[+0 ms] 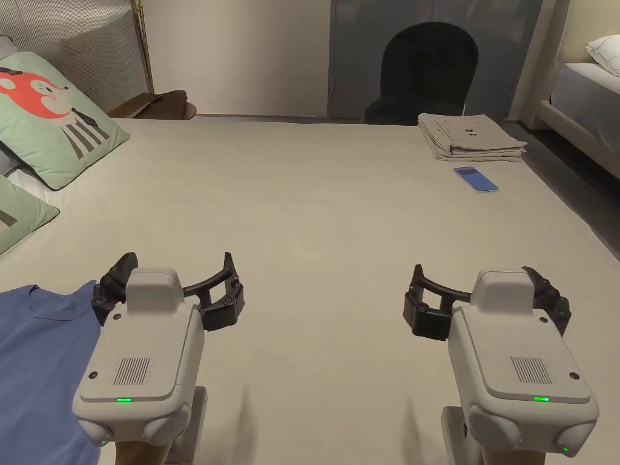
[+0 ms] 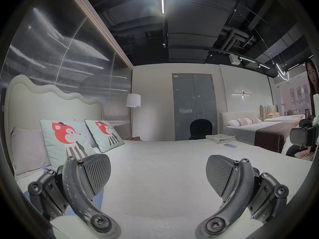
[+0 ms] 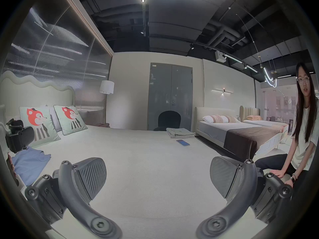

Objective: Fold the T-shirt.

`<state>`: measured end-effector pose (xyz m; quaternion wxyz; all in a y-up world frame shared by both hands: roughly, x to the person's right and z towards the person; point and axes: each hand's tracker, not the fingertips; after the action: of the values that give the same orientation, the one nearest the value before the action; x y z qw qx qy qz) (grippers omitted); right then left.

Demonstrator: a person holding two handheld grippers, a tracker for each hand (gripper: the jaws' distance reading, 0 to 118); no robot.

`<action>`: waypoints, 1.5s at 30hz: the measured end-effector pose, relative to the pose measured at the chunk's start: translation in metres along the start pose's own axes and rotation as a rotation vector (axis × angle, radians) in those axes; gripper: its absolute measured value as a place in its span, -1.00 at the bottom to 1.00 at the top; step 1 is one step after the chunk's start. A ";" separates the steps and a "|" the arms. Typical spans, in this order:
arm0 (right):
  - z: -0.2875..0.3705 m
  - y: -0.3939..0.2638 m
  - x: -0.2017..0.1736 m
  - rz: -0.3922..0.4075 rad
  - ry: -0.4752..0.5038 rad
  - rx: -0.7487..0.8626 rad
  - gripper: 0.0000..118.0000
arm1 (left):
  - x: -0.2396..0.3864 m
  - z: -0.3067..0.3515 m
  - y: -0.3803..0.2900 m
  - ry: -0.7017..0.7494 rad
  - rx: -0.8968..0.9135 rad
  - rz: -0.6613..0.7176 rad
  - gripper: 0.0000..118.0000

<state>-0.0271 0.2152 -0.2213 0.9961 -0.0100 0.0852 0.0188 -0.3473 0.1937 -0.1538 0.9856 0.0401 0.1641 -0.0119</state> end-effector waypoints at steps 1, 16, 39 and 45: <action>0.000 0.000 0.000 -0.001 0.001 0.001 0.99 | 0.000 0.000 0.000 -0.001 0.001 -0.001 0.87; 0.002 0.001 0.000 -0.001 0.005 0.003 0.99 | -0.001 0.001 0.002 -0.006 0.011 -0.007 0.87; 0.002 0.004 0.001 -0.008 0.009 0.004 0.99 | 0.000 0.002 0.004 -0.009 0.013 -0.013 0.87; 0.002 0.003 0.000 0.009 0.008 0.006 0.99 | -0.001 0.002 0.004 -0.009 0.015 -0.017 0.87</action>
<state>-0.0267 0.2182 -0.2197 0.9957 -0.0069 0.0893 0.0227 -0.3472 0.1974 -0.1517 0.9859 0.0460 0.1597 -0.0216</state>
